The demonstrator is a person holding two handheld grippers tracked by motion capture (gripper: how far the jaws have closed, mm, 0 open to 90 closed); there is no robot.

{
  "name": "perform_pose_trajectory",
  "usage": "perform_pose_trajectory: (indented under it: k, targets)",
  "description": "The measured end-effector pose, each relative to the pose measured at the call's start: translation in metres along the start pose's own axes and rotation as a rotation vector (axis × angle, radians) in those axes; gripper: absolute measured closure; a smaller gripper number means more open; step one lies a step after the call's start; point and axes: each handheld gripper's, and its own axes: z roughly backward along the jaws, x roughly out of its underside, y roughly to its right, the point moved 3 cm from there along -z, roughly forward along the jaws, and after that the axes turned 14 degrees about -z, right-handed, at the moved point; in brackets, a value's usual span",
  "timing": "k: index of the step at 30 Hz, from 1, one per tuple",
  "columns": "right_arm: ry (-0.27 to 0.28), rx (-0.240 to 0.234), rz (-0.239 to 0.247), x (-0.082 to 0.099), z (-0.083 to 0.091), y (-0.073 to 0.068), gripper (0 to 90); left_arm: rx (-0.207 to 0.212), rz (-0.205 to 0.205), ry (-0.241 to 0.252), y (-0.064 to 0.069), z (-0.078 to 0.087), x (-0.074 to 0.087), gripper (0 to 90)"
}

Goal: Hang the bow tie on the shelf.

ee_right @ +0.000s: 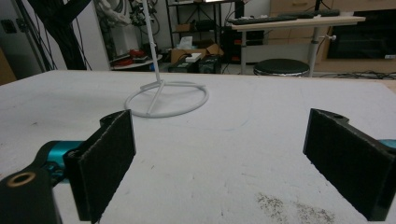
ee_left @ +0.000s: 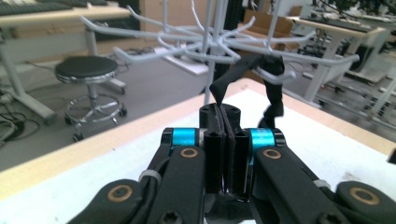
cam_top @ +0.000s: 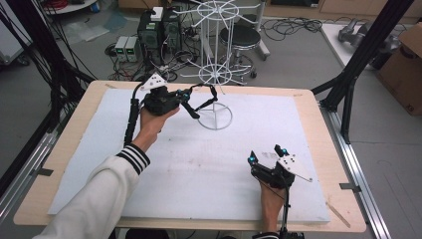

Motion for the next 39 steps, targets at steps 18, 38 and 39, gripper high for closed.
perform_pose_trajectory:
  k: [18, 38, 39]
  targets:
    - [0.025, -0.016, -0.002, 0.0, 0.003, 0.0, 8.1, 0.06, 0.022, -0.018, 0.006, 0.033, 0.021, 16.2]
    - [0.022, -0.021, -0.001, 0.0, 0.003, 0.0, 8.1, -0.058, -0.213, 0.147, 0.03, 0.176, 0.112, 13.2]
    - [0.02, -0.021, -0.001, 0.0, 0.003, 0.0, 8.1, -0.06, -0.204, 0.154, 0.03, 0.179, 0.119, 13.2]
